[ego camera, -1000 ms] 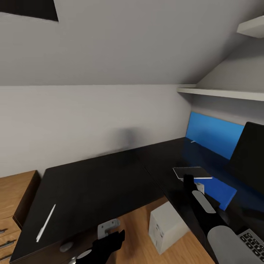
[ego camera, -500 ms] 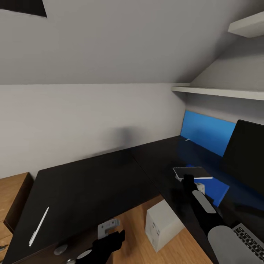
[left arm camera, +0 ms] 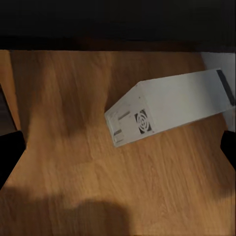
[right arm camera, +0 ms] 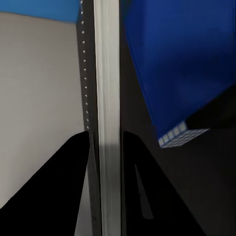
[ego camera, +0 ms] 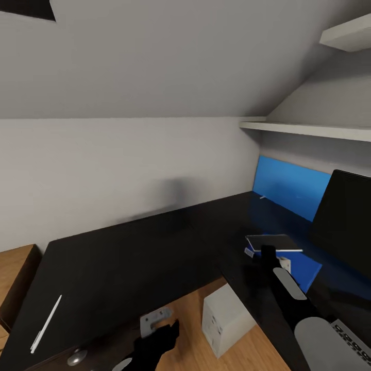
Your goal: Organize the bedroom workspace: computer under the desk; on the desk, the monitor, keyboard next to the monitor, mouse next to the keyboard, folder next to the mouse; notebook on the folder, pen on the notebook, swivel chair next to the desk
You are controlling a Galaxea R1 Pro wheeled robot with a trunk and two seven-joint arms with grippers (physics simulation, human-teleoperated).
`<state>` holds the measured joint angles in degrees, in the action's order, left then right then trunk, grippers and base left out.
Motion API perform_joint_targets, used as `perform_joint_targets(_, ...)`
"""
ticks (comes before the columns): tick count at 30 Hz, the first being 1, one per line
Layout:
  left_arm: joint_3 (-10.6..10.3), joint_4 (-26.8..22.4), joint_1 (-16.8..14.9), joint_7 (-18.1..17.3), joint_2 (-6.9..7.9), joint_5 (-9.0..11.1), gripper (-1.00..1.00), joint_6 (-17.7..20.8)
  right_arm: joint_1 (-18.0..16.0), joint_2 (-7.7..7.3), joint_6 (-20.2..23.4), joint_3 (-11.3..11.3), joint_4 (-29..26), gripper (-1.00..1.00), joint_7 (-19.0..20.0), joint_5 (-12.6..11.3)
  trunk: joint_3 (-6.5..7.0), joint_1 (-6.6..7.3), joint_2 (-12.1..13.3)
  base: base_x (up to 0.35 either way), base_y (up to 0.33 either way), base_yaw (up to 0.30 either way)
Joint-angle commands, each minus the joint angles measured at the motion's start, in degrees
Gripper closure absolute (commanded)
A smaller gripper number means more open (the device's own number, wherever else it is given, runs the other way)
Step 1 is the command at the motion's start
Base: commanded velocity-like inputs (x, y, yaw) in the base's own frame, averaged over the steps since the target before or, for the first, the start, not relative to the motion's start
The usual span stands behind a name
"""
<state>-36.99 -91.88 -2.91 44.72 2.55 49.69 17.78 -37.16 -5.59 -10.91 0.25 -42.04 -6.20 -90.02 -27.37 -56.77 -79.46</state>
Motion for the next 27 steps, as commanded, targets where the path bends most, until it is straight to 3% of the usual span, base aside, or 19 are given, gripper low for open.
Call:
perform_joint_targets(1,-0.82,-0.13,-0.08,0.56,0.09,0.21,-1.0,-1.08,-0.02,-0.11,-0.24,-0.16,-0.11,1.0,-0.28,-0.44,-0.06,0.0,-0.04,0.003,-0.003,0.0)
perform_joint_targets(5,-5.46,-0.58,-0.08,3.7,0.28,0.16,-1.0,-6.27,-0.02,-0.59,-0.18,-1.18,-0.08,1.0,-0.31,-0.48,-0.06,0.0,-0.04,0.001,-0.001,0.0)
perform_joint_targets(8,-10.76,-0.86,-0.08,6.82,0.33,-0.06,-1.0,-8.36,-0.02,-0.78,-0.17,-1.49,-0.08,1.0,-0.31,-0.5,-0.06,0.0,-0.04,0.0,0.0,0.0)
perform_joint_targets(10,-12.53,-0.9,-0.08,7.3,0.34,-1.64,-1.0,-9.63,-0.02,-0.8,-0.17,-1.54,-0.07,1.0,-0.3,-0.5,-0.06,0.0,-0.04,0.0,0.0,0.0)
perform_joint_targets(13,-13.52,-0.92,-0.08,7.54,0.34,-5.35,-1.0,-11.94,-0.02,-0.82,-0.16,-1.56,-0.06,1.0,-0.35,-0.5,-0.06,0.0,-0.04,0.0,0.0,0.0)
perform_joint_targets(16,-14.96,-0.93,-0.08,7.88,0.35,-11.27,-1.0,-14.64,-0.02,-0.82,-0.11,-1.58,-0.06,1.0,-0.38,-0.51,-0.06,0.0,-0.04,0.0,0.0,0.0)
perform_joint_targets(18,-16.75,-0.93,-0.08,10.82,0.35,-15.2,-1.0,-15.79,-0.02,-0.82,-0.08,-1.58,-0.06,1.0,-0.39,-0.51,-0.06,0.0,-0.04,0.0,0.0,0.0)
perform_joint_targets(22,-18.25,-0.93,-0.08,15.44,0.35,-16.4,-1.0,-16.13,-0.02,-0.78,-0.08,-1.57,-0.06,1.0,-0.37,-0.51,-0.06,0.0,-0.04,0.0,0.0,0.0)
perform_joint_targets(27,-18.52,-0.93,-0.08,16.43,0.35,-16.6,-1.0,-16.18,-0.02,-0.78,-0.17,-1.6,0.12,1.0,-0.32,-0.51,-0.06,0.0,-0.04,0.0,0.0,0.0)
